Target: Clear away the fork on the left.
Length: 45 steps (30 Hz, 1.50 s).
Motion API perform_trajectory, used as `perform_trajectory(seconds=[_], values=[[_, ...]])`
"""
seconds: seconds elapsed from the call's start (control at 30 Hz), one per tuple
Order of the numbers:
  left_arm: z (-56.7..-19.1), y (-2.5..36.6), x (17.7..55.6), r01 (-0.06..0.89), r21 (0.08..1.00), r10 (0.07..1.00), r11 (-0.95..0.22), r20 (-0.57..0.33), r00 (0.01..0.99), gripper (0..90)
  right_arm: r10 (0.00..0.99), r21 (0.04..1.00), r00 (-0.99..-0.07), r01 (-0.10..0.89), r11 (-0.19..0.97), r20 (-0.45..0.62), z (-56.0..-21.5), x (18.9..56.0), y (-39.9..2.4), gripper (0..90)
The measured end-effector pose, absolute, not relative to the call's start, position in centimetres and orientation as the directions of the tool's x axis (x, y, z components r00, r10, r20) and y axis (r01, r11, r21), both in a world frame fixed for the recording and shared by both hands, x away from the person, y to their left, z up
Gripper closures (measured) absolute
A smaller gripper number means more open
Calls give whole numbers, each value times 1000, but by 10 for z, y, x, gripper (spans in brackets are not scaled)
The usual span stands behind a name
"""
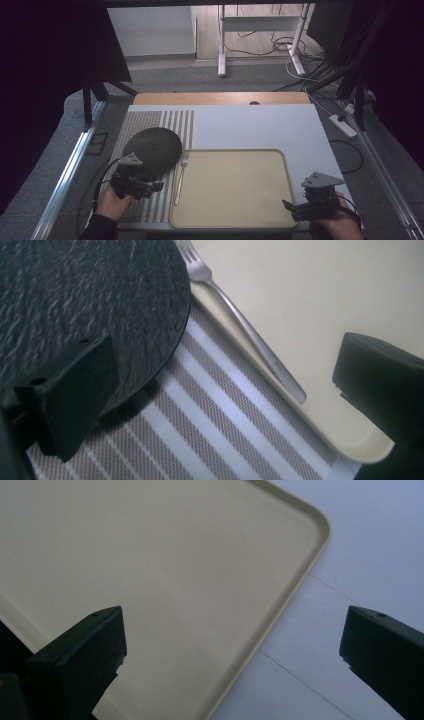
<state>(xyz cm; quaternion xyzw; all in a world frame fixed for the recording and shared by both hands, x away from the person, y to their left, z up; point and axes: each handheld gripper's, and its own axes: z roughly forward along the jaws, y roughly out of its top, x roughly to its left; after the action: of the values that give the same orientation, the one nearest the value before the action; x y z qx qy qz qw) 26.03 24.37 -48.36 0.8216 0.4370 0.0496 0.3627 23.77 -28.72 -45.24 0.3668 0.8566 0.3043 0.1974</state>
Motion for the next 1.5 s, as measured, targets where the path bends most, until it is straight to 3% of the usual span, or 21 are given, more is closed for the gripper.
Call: perform_trajectory(seconds=[0.77,1.5], values=[[-483,277,225,696,675,784,-247,-283,552,0,755,663,-646,516,543,-115,-452,238,-287,0],[-477,284,201,688,674,819,-269,-215,532,0,761,663,-639,522,537,-114,-452,238,-287,0]])
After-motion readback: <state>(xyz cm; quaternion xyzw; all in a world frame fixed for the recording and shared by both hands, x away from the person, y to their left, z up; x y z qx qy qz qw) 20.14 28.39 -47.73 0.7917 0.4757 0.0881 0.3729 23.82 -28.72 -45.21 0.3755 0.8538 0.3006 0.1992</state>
